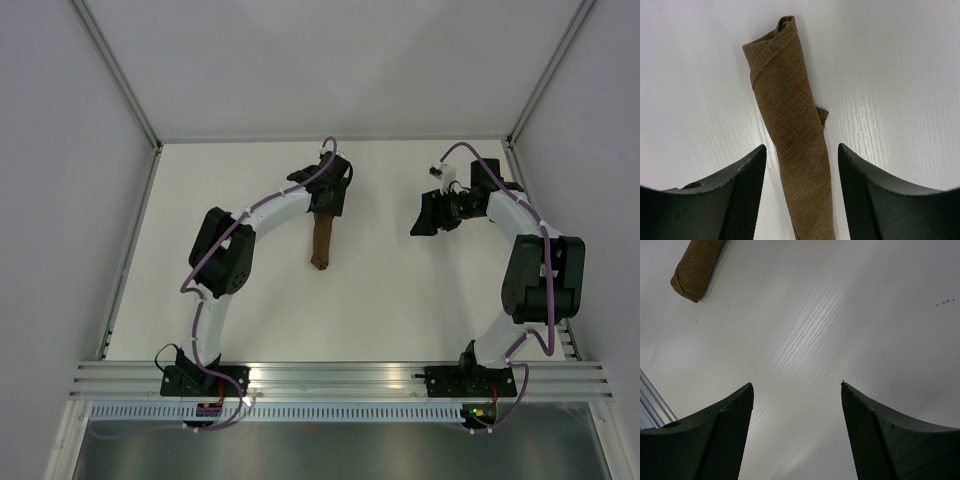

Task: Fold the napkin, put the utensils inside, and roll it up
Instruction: Roll the napkin with the utensil

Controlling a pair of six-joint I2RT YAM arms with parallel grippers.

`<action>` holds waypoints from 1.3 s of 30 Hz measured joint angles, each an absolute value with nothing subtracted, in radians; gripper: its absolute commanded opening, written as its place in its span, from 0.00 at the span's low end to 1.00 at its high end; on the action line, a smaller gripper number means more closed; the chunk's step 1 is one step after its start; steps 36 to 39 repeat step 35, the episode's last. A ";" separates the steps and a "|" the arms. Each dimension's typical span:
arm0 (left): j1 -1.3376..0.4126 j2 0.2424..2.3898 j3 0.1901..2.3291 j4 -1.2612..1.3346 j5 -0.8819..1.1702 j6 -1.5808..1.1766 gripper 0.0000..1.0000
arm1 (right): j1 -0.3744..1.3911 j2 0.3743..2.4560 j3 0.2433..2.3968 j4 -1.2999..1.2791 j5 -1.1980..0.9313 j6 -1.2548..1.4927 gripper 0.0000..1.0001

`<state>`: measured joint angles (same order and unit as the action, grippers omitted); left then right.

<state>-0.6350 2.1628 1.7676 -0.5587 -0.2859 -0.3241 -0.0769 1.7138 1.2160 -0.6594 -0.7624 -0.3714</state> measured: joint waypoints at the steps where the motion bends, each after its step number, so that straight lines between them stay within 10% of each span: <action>1: -0.634 2.157 1.766 -0.559 -0.286 -0.323 0.64 | -0.077 1.714 1.216 -0.659 -0.762 -0.371 0.76; 23: -0.545 1.032 0.925 -0.393 -0.117 -0.321 0.69 | -0.279 1.378 1.158 -0.643 -0.706 -0.342 0.80; 39: -0.517 0.955 0.799 -0.342 -0.039 -0.335 0.69 | -0.319 1.305 1.089 -0.628 -0.674 -0.335 0.86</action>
